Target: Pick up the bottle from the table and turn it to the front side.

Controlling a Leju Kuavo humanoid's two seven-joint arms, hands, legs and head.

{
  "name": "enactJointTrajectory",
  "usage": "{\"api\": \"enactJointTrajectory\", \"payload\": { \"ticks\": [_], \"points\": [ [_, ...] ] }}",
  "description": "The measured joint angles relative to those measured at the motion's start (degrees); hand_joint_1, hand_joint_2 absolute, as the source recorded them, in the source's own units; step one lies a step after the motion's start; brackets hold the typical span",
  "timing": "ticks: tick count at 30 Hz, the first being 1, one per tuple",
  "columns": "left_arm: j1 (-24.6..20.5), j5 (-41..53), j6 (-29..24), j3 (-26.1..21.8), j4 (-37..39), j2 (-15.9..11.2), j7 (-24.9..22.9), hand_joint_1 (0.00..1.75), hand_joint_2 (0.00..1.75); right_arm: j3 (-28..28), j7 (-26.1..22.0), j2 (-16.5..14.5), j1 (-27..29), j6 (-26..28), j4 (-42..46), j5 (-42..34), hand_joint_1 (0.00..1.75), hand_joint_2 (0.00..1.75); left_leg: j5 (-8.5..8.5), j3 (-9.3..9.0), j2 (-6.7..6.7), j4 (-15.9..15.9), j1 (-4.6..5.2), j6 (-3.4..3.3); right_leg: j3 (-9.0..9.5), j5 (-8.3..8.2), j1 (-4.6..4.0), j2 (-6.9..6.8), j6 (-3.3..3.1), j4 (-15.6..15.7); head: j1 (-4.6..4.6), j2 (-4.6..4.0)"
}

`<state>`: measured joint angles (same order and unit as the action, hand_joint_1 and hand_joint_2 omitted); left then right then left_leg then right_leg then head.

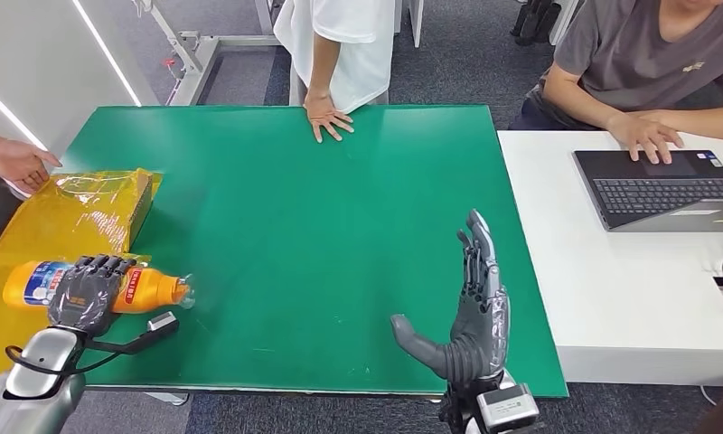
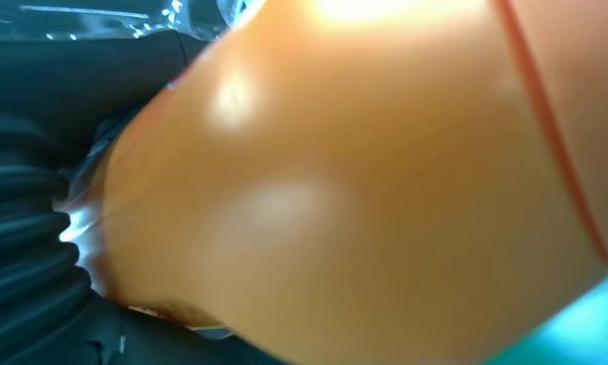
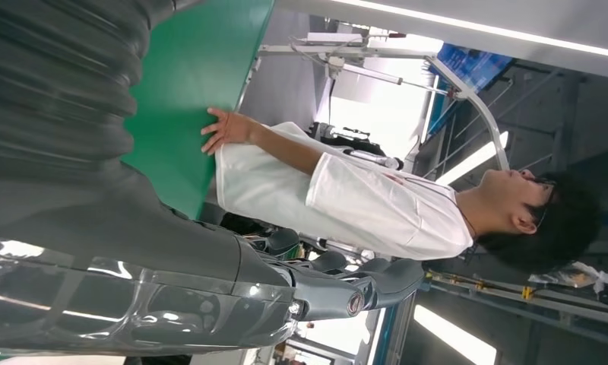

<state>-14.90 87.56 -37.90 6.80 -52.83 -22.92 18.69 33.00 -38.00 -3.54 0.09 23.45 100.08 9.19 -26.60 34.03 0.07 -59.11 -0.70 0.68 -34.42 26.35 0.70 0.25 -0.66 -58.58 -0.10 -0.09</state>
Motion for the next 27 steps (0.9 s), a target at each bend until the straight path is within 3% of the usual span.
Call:
{"api": "enactJointTrajectory", "payload": {
  "ticks": [7, 16, 23, 25, 26, 27],
  "points": [
    [-8.1, 2.1, 2.1, 4.3, 10.1, -1.4, -5.3, 1.75, 1.75, 0.0, 0.3, 0.0, -0.6, -1.2, 0.0, 0.0, 0.0, 1.75, 0.03, 0.0, -0.03, 0.0, 0.01, -0.01, 0.03, -0.02, 0.0, -0.04, 0.0, 0.0, 0.01, 0.0],
    [-16.2, 2.3, 6.8, 9.4, 17.8, -1.6, -5.0, 1.75, 1.75, -0.1, 1.5, -0.8, -2.0, -2.8, 0.0, 0.2, 0.0, 1.75, 0.04, 0.0, -0.01, 0.0, 0.0, -0.01, 0.01, -0.04, 0.0, -0.03, -0.02, 0.0, 0.01, 0.0],
    [-19.0, 2.2, 8.8, 11.5, 21.7, -1.2, -5.8, 1.75, 1.75, -0.8, 2.2, -1.4, -3.0, -3.1, 0.0, 0.6, 0.0, 1.75, 0.03, 0.0, 0.01, 0.0, 0.0, -0.01, 0.0, -0.04, 0.0, -0.01, -0.02, 0.0, 0.0, 0.0],
    [-19.1, 2.2, 9.1, 11.7, 22.7, -1.1, -5.9, 1.65, 1.75, -0.9, 2.1, -1.4, -3.1, -3.1, 0.0, 0.6, 0.0, 1.75, 0.03, 0.0, 0.01, 0.0, 0.0, -0.01, 0.0, -0.04, 0.0, 0.0, -0.02, 0.0, 0.01, 0.0],
    [-19.1, 2.2, 9.3, 11.7, 23.2, -1.0, -5.9, 1.43, 1.75, -0.9, 2.1, -1.4, -3.1, -3.1, 0.0, 0.5, 0.0, 1.75, 0.03, 0.0, 0.01, 0.0, 0.0, -0.01, 0.0, -0.04, 0.0, 0.0, -0.02, 0.0, 0.01, 0.0],
    [-19.1, 2.1, 9.5, 11.7, 23.6, -1.0, -5.9, 0.99, 1.75, -0.9, 2.0, -1.4, -3.2, -3.1, 0.0, 0.4, 0.0, 1.75, 0.03, 0.0, 0.01, 0.0, 0.0, -0.01, 0.0, -0.04, 0.0, 0.0, -0.02, 0.0, 0.01, 0.0]
  ]
}}
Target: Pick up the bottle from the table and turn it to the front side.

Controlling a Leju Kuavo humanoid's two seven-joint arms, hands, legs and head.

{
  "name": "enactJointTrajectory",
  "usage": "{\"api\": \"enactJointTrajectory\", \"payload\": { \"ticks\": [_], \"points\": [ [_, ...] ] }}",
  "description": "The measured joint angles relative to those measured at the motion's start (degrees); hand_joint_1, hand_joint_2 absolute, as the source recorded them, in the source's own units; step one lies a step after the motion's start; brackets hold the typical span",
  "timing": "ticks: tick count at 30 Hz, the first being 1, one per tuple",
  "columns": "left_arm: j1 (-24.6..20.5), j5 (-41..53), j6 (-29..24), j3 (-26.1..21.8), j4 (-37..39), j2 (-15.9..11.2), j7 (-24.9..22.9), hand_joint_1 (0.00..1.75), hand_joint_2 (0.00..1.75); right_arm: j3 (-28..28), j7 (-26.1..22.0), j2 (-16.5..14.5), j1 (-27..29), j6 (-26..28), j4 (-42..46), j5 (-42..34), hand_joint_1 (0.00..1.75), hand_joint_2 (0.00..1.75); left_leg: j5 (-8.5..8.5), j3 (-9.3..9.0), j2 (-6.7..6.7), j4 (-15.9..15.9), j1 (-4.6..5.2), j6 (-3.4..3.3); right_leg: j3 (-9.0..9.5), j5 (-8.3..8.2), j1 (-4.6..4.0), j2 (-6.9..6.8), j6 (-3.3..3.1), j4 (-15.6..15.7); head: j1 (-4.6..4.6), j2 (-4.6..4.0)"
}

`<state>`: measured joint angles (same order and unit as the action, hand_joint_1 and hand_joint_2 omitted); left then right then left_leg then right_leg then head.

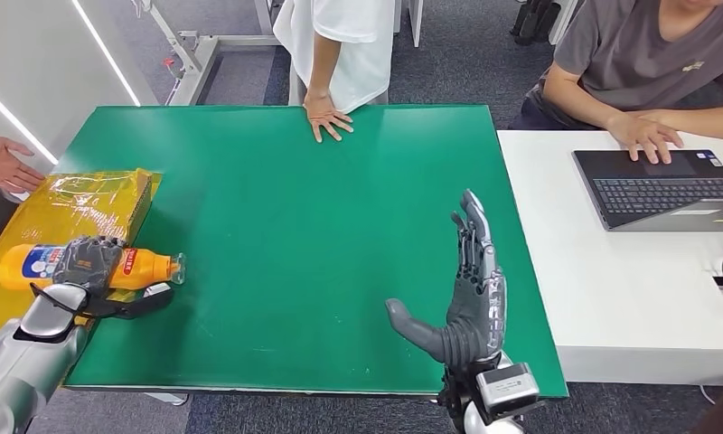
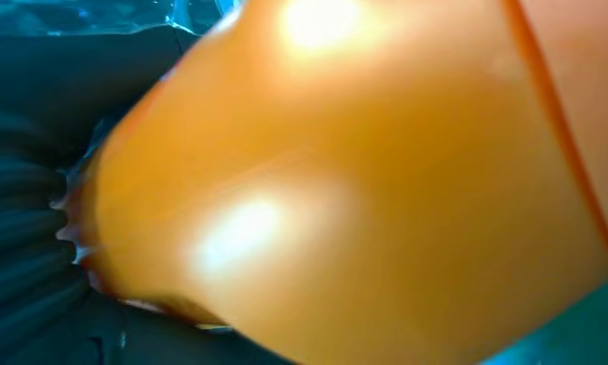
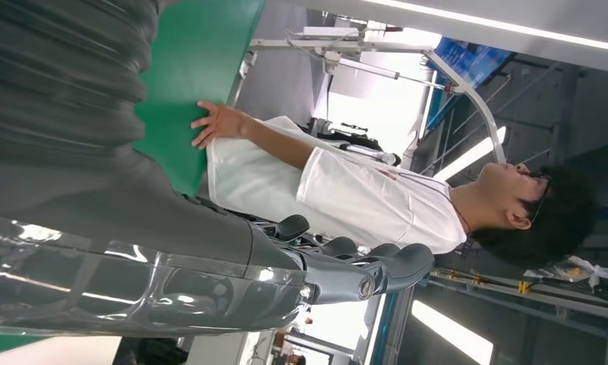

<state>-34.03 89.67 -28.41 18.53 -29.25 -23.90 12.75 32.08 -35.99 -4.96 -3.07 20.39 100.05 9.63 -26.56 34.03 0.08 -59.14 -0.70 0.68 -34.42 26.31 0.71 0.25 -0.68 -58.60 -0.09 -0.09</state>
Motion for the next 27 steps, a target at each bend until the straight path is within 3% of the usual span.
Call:
{"api": "enactJointTrajectory", "payload": {
  "ticks": [2, 3, 12, 21, 27],
  "points": [
    [0.0, -0.3, 0.5, 0.0, 0.7, 0.0, 0.1, 0.21, 1.75, 0.0, -0.1, 0.0, 0.0, 0.0, 0.0, -0.1, 0.0, 1.75, 0.0, 0.0, 0.0, 0.0, 0.0, 0.0, 0.01, 0.0, 0.0, -0.01, 0.0, 0.0, 0.0, 0.0],
    [0.0, -0.4, 0.9, 0.0, 0.9, 0.0, 0.2, 0.0, 1.75, 0.0, -0.1, 0.0, 0.0, 0.1, 0.0, -0.2, 0.0, 1.75, 0.0, 0.0, 0.0, 0.0, 0.0, 0.0, 0.01, 0.0, 0.0, -0.01, 0.0, 0.0, -0.01, 0.0],
    [-1.3, -1.3, 8.0, -0.3, 3.1, 0.0, 0.5, 0.0, 1.75, 0.0, 0.0, 0.0, -0.4, 0.3, 0.0, -0.5, 0.0, 1.75, 0.0, -0.15, 0.01, 0.0, 0.0, 0.01, 0.14, 0.0, 0.0, -0.01, -0.01, 0.0, -0.01, 0.0],
    [-1.5, -1.6, 8.4, -1.2, 3.6, 0.0, 0.3, 0.0, 1.75, -0.3, 0.9, 0.0, -0.2, -1.6, -0.4, -1.4, 0.0, 1.75, 0.02, -0.2, 0.02, 0.0, 0.0, 0.04, 0.14, 0.0, 0.0, 0.01, -0.02, -0.1, 0.0, 0.0],
    [-0.2, -3.0, 5.5, -2.7, 3.6, -0.7, 0.4, 0.0, 1.75, -0.4, -1.0, 0.0, 1.4, -2.0, -1.3, -2.1, 0.0, 1.75, -0.01, -0.21, 0.1, 0.1, 0.0, 0.09, 0.13, 0.01, 0.0, 0.1, -0.04, -0.1, -0.01, 0.0]
  ]
}}
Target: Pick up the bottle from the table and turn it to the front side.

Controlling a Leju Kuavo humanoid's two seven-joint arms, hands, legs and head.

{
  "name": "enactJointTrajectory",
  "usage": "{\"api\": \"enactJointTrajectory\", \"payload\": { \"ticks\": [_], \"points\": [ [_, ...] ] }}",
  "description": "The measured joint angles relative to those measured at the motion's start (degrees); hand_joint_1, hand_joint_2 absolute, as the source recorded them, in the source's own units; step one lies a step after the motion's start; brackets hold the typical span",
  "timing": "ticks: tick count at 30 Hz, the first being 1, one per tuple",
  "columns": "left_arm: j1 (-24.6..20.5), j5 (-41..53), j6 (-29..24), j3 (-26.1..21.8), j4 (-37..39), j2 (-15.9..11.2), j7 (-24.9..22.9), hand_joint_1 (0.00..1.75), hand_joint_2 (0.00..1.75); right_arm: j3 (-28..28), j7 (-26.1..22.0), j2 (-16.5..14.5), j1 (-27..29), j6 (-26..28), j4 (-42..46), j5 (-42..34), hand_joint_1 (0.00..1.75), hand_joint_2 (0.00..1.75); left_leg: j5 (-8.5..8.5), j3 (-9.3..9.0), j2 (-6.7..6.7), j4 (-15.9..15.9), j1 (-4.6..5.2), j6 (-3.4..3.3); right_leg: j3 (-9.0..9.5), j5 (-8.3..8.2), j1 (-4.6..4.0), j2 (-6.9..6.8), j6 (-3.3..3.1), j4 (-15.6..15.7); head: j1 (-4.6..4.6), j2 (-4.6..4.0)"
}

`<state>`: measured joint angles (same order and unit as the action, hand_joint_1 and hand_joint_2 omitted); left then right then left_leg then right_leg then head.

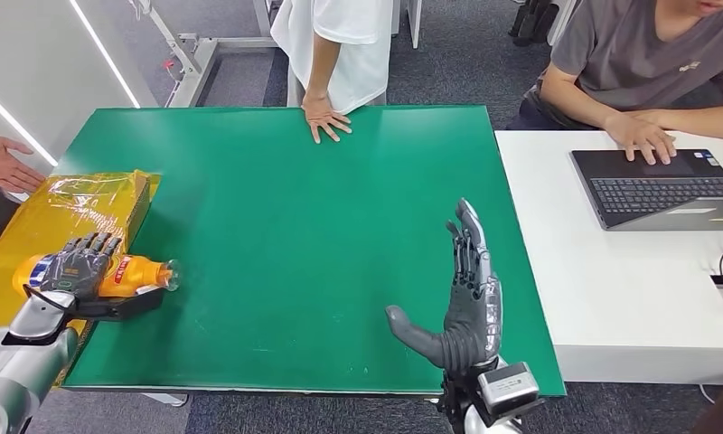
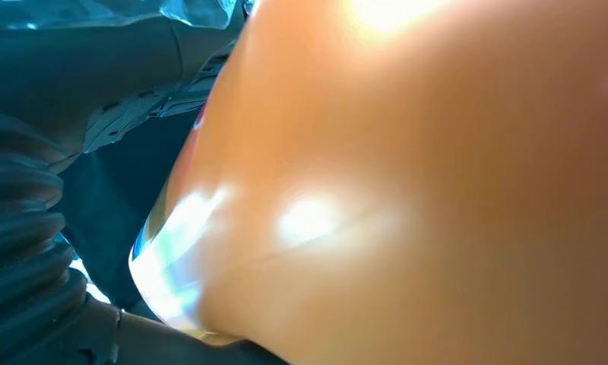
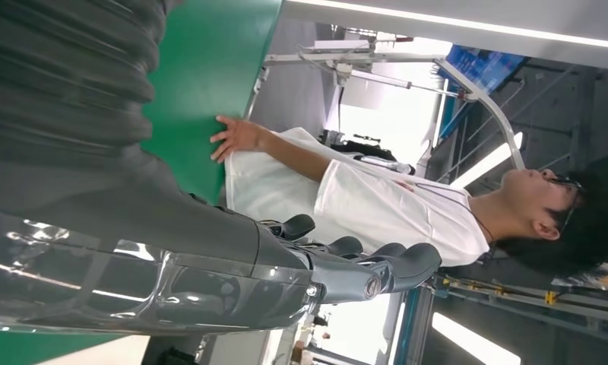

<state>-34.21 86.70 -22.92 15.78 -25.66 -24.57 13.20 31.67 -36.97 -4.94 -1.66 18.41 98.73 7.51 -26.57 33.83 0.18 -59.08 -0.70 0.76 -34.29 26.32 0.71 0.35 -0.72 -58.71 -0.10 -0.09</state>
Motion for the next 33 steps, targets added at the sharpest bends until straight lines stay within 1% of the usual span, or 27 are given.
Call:
{"api": "enactJointTrajectory", "payload": {
  "ticks": [3, 6, 10, 16, 18, 21, 24, 27, 30, 33],
  "points": [
    [1.1, -0.8, -1.5, -0.9, -0.1, -0.3, 0.1, 0.0, 1.75, 0.0, -0.4, 0.0, 0.5, 0.1, -0.3, -0.1, 0.0, 1.75, -0.03, -0.06, 0.14, 0.0, 0.0, 0.05, 0.0, 0.0, 0.0, 0.15, -0.01, 0.0, 0.01, 0.0],
    [3.1, -2.0, -3.0, -2.6, -1.5, -0.8, 0.6, 0.0, 1.75, 0.0, -0.6, 0.0, 0.9, 0.3, -0.3, -0.1, 0.0, 1.75, -0.1, -0.16, 0.28, 0.0, -0.01, 0.15, 0.0, 0.0, 0.0, 0.34, -0.01, 0.0, 0.01, 0.0],
    [5.2, -2.3, -3.2, -4.6, -3.8, -1.2, 0.9, 0.0, 1.75, 0.0, -0.6, 0.0, 1.1, 0.5, -0.3, 0.1, 0.0, 1.75, -0.1, -0.21, 0.31, 0.1, -0.01, 0.16, 0.0, 0.0, 0.0, 0.39, -0.02, 0.0, -0.01, 0.0],
    [6.5, -2.6, -3.4, -5.8, -5.3, -1.6, 1.0, 0.0, 1.75, 0.0, -0.5, 0.0, 1.2, 0.9, -0.3, 0.1, 0.0, 1.75, -0.09, -0.24, 0.33, 0.2, -0.01, 0.19, 0.02, 0.0, 0.0, 0.4, -0.05, 0.0, 0.01, 0.0],
    [8.7, -3.4, -4.4, -6.6, -7.3, -2.0, 1.2, 0.0, 1.75, 0.0, -0.2, 0.0, 1.2, 1.2, -0.2, 0.1, 0.0, 1.75, -0.13, -0.33, 0.52, 0.2, -0.01, 0.26, 0.02, 0.01, 0.01, 0.57, -0.15, -0.1, 0.01, 0.0],
    [16.1, -4.4, -6.1, -9.8, -15.9, -2.6, 1.9, 0.0, 1.75, 0.0, 0.6, 0.2, 1.9, 1.9, 0.3, 0.2, 0.0, 1.75, -0.24, -0.47, 0.86, 0.2, 0.0, 0.37, -0.04, 0.05, 0.01, 0.9, -0.26, 0.0, 0.01, 0.0],
    [23.1, -4.1, -5.5, -13.1, -26.4, -2.4, 2.7, 0.0, 1.75, 0.0, 1.1, 0.3, 2.7, 2.3, 0.8, 0.4, 0.0, 1.75, -0.28, -0.41, 0.8, 0.2, 0.0, 0.36, -0.08, 0.13, 0.01, 0.83, -0.27, 0.0, 0.0, 0.0],
    [26.9, -3.3, -4.7, -15.1, -33.3, -2.0, 3.0, 0.0, 1.75, 0.0, 1.1, 0.4, 3.0, 2.4, 1.2, 0.5, 0.0, 1.75, -0.28, -0.3, 0.54, 0.2, -0.01, 0.35, -0.06, 0.19, 0.0, 0.55, -0.27, 0.0, 0.0, 0.0],
    [29.4, -1.5, -6.8, -16.3, -39.4, -1.7, 3.8, 0.0, 1.75, -0.1, 1.0, 0.5, 3.3, 2.8, 1.3, 0.4, 0.0, 1.75, -0.26, -0.28, 0.45, 0.2, -0.01, 0.33, -0.04, 0.19, 0.0, 0.44, -0.27, 0.0, 0.0, 0.0],
    [32.3, -1.1, -7.5, -17.2, -48.6, -0.6, 4.1, 0.0, 1.75, -0.1, 0.7, 0.5, 4.0, 3.4, 1.3, -0.1, 0.0, 1.75, -0.25, -0.26, 0.4, 0.2, 0.0, 0.31, -0.01, 0.19, 0.01, 0.39, -0.27, 0.0, 0.01, 0.0]
  ]
}}
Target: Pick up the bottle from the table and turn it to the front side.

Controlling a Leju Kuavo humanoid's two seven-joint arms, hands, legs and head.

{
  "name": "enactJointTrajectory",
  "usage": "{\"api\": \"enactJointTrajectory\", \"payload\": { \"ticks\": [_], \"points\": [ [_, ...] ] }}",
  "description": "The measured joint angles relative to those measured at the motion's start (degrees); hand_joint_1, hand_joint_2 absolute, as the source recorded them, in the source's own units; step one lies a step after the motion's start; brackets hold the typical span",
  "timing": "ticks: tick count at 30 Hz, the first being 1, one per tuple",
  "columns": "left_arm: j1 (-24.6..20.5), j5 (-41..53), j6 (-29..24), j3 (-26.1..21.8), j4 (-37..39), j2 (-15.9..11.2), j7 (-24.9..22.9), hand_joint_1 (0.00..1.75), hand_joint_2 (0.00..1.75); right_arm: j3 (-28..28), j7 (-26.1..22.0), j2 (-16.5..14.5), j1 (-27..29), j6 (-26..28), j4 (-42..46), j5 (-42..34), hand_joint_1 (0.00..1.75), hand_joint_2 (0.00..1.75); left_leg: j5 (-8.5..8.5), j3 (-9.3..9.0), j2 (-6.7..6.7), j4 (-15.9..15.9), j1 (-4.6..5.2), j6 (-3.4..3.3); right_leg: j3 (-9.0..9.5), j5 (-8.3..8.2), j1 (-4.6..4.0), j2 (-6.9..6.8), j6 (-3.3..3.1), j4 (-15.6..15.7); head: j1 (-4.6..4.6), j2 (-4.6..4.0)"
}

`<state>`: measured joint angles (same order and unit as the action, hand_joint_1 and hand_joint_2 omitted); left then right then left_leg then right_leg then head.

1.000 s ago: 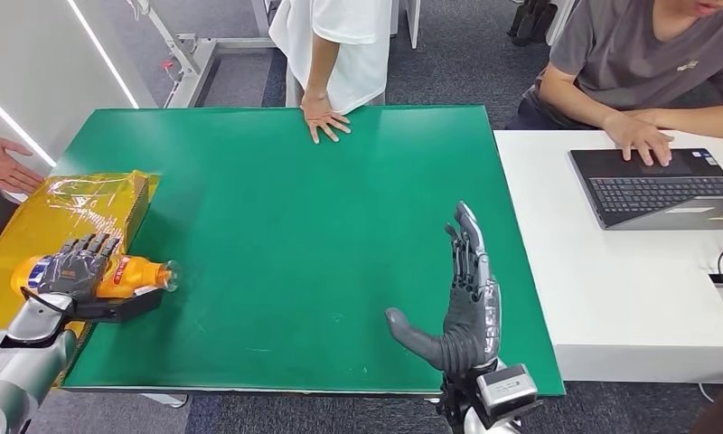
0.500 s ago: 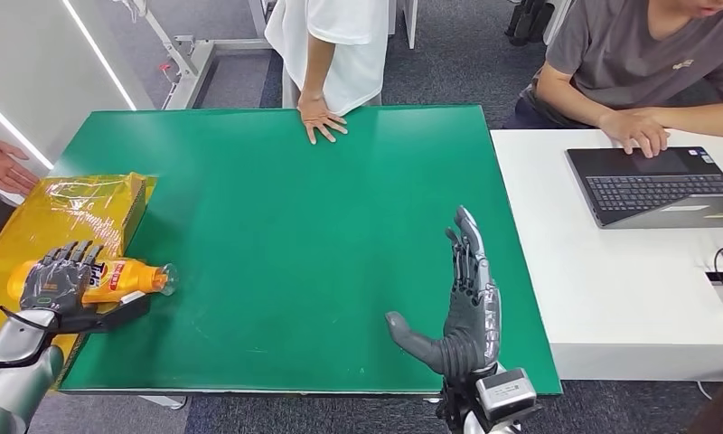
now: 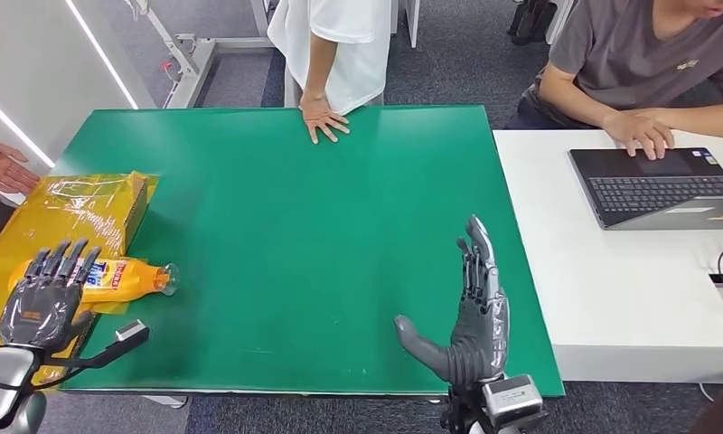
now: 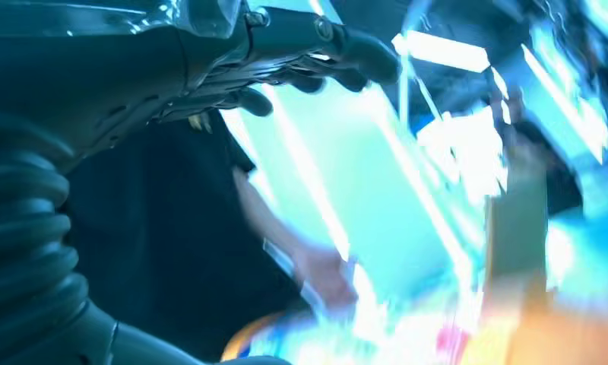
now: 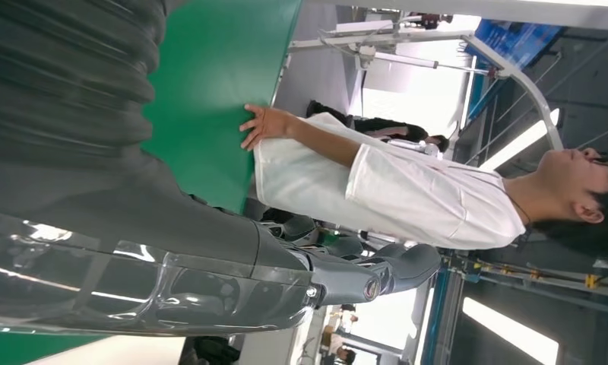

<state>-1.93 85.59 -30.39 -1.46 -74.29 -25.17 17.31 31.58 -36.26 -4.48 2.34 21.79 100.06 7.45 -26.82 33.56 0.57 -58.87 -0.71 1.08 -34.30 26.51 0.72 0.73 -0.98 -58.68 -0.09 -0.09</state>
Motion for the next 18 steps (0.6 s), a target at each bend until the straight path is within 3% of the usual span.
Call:
{"api": "enactJointTrajectory", "payload": {
  "ticks": [6, 9, 14, 18],
  "points": [
    [2.8, -11.5, -6.2, -1.4, -12.3, 3.2, 4.6, 0.0, 1.75, 0.0, -0.8, 0.0, 1.5, -0.3, 0.0, -1.0, 0.0, 1.75, 0.0, 0.02, -0.14, 0.0, 0.01, 0.0, 0.02, 0.0, 0.01, -0.12, 0.0, 0.0, 0.0, 0.0],
    [2.2, -24.0, -5.6, -1.5, -14.8, 5.2, 8.9, 0.0, 1.75, 0.0, -0.9, 0.0, 1.8, -0.3, 0.0, -1.4, 0.0, 1.75, 0.0, 0.02, -0.23, 0.0, 0.0, -0.01, 0.0, 0.01, 0.01, -0.22, 0.01, 0.0, -0.01, 0.0],
    [-3.6, -52.3, 8.1, 0.6, -14.0, 10.6, 12.3, 0.0, 1.75, 0.5, 0.0, 0.0, 1.2, -0.7, -0.1, -1.9, 0.0, 1.75, 0.13, 0.08, -0.51, 0.0, 0.0, -0.12, 0.07, -0.02, 0.0, -0.56, 0.02, 0.0, -0.01, 0.0],
    [-6.4, -65.0, 15.1, 3.2, -12.0, 14.3, 14.9, 0.0, 1.75, 0.8, 0.3, 0.0, 0.8, -1.2, -0.5, -2.0, 0.0, 1.75, 0.18, 0.09, -0.5, 0.0, 0.01, -0.11, 0.07, -0.1, 0.0, -0.53, 0.0, 0.0, 0.0, 0.0]
  ]
}}
